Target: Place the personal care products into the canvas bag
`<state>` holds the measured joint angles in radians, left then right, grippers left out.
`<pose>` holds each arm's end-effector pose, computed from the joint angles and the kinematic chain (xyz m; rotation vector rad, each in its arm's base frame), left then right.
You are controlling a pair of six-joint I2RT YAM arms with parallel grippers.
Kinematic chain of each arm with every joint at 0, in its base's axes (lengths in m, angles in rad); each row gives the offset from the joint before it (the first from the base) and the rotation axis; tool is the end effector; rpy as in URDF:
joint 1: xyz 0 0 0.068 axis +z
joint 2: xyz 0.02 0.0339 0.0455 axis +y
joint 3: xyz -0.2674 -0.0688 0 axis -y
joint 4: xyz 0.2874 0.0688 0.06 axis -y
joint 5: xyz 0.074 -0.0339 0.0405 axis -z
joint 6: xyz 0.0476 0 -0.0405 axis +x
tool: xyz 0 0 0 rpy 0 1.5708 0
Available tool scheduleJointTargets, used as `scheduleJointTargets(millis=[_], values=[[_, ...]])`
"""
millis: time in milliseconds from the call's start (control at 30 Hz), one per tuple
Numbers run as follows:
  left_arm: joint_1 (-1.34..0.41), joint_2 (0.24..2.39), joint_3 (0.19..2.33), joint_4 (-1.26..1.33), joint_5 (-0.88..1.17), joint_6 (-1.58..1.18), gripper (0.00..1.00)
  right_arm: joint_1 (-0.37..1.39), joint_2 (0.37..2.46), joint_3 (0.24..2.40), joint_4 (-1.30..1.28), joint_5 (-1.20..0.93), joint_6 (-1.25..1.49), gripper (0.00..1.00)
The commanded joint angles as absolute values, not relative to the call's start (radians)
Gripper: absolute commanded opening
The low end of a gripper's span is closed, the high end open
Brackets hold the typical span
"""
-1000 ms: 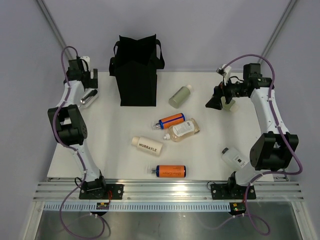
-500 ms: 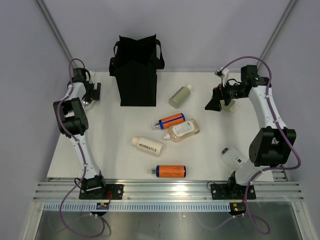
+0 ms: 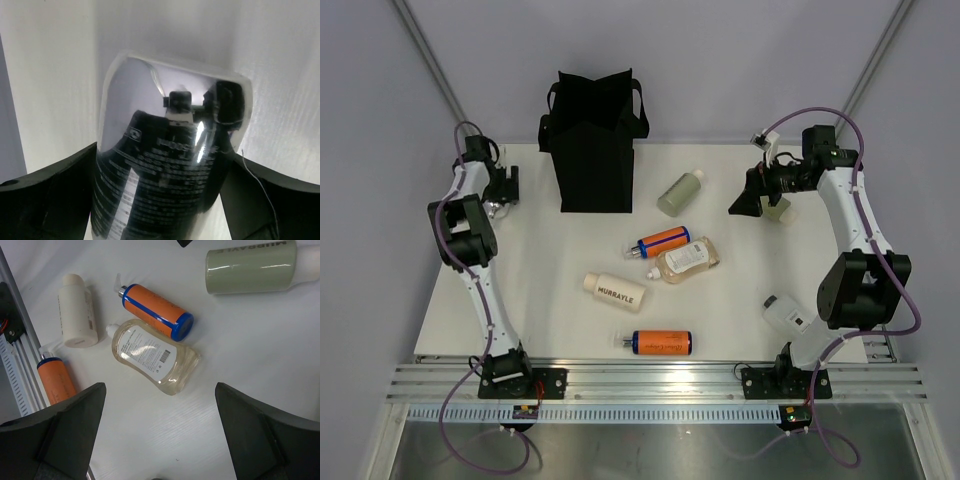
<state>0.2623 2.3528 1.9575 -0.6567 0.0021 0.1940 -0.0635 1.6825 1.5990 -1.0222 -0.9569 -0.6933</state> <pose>0.5380 0.1444 0.1423 -0.0891 2.6300 0.1553 0.3884 0.0143 0.3244 -0.9518 2.0369 0.8802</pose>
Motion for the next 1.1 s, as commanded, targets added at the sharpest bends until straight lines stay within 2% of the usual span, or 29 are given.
scheduleJointTargets(millis=[0,33,67,300,433,533,567,633,667,700,767,833,867,900,967,1067], values=[[0.244,2.375,2.003,-0.724,-0.095,0.114,0.16,-0.063,1.684,1.640,-1.029,-0.997,-0.686,0.99],[0.244,2.362,2.012,-0.726,-0.088,0.082,0.04,-0.063,1.681,1.638,-1.035,-0.996,-0.689,0.99],[0.244,2.353,2.017,-0.730,-0.083,0.057,0.00,-0.063,1.680,1.635,-1.038,-0.996,-0.692,1.00],[0.258,2.250,1.973,-0.724,0.165,-0.135,0.00,-0.064,1.611,1.550,-1.005,-1.006,-0.664,0.99],[0.238,2.229,1.904,-0.738,0.137,-0.137,0.00,-0.064,1.568,1.493,-0.963,-1.019,-0.641,0.99],[0.219,2.256,1.908,-0.788,0.098,-0.133,0.20,-0.064,1.543,1.460,-0.956,-1.023,-0.632,0.99],[0.210,2.261,1.905,-0.795,0.092,-0.136,0.31,-0.063,1.540,1.456,-0.956,-1.023,-0.634,0.99],[0.201,2.272,1.898,-0.798,0.065,-0.146,0.64,-0.064,1.531,1.448,-0.957,-1.028,-0.632,0.99],[0.192,2.275,1.899,-0.805,0.060,-0.141,0.90,-0.064,1.528,1.447,-0.959,-1.026,-0.632,0.99],[0.189,2.281,1.899,-0.807,0.058,-0.138,0.97,-0.064,1.520,1.444,-0.965,-1.028,-0.634,0.99],[0.187,2.287,1.899,-0.805,0.067,-0.137,0.99,-0.064,1.513,1.437,-0.965,-1.028,-0.637,0.99],[0.187,2.302,1.914,-0.808,0.083,-0.144,0.88,-0.064,1.493,1.419,-0.963,-1.026,-0.640,0.99],[0.187,2.307,1.924,-0.814,0.092,-0.149,0.74,-0.064,1.485,1.411,-0.962,-1.026,-0.640,0.99],[0.189,2.313,1.931,-0.819,0.095,-0.158,0.32,-0.064,1.471,1.398,-0.959,-1.026,-0.640,0.99],[0.189,2.319,1.942,-0.812,0.089,-0.186,0.02,-0.064,1.456,1.382,-0.956,-1.028,-0.638,0.99],[0.190,2.313,1.945,-0.801,0.066,-0.213,0.00,-0.064,1.421,1.348,-0.953,-1.023,-0.635,0.99]])
